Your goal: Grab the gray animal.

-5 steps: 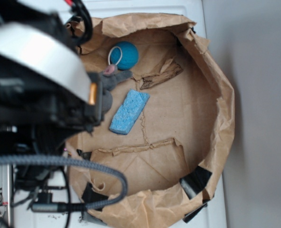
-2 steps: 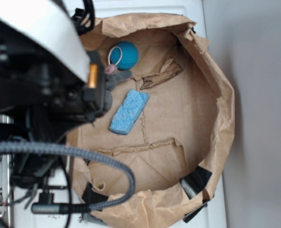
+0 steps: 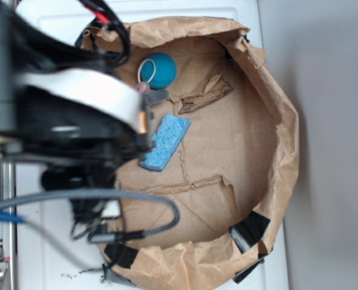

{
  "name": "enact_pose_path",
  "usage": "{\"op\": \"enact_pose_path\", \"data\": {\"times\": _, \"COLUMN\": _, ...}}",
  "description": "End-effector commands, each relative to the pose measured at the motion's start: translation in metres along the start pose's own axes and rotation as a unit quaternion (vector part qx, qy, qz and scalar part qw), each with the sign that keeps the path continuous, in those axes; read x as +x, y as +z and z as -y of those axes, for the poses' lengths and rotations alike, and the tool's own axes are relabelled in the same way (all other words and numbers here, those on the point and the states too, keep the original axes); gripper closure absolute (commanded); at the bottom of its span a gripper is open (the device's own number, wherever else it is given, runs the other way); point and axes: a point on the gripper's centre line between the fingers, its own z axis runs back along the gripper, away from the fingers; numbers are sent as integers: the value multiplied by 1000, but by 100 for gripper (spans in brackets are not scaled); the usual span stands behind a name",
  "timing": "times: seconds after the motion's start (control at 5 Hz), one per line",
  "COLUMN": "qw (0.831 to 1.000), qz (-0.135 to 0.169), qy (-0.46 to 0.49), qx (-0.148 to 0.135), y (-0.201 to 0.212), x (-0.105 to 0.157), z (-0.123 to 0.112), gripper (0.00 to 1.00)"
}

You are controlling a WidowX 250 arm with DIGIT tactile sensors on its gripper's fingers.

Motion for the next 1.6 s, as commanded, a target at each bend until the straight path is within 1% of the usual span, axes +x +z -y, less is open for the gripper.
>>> {"op": "enact_pose_path", "data": {"times": 0.0, "qw": 998, "qz": -11, "qy": 61, "qx": 3, "y": -43, "x": 14, "z": -33, "gripper": 0}}
{"op": "enact_pose_path", "data": {"times": 0.2, "qw": 995, "qz": -14, "qy": 81, "qx": 52, "y": -70, "x": 18, "z": -36, "gripper": 0}}
{"op": "enact_pose_path", "data": {"times": 0.4, "qw": 994, "qz": -15, "qy": 64, "qx": 86, "y": -98, "x": 23, "z": -43, "gripper": 0}}
{"op": "enact_pose_path", "data": {"times": 0.6, "qw": 995, "qz": 1, "qy": 25, "qx": 97, "y": -106, "x": 10, "z": -45, "gripper": 0}}
{"op": "enact_pose_path", "data": {"times": 0.8, "qw": 991, "qz": -7, "qy": -1, "qx": 131, "y": -129, "x": 3, "z": -36, "gripper": 0}}
{"op": "enact_pose_path", "data": {"times": 1.0, "qw": 990, "qz": -8, "qy": 11, "qx": 138, "y": -134, "x": 6, "z": -33, "gripper": 100}}
{"op": "enact_pose_path", "data": {"times": 1.2, "qw": 989, "qz": -2, "qy": 9, "qx": 151, "y": -137, "x": 12, "z": -32, "gripper": 100}}
{"op": "enact_pose_path", "data": {"times": 1.4, "qw": 988, "qz": 3, "qy": 15, "qx": 157, "y": -133, "x": 13, "z": -32, "gripper": 100}}
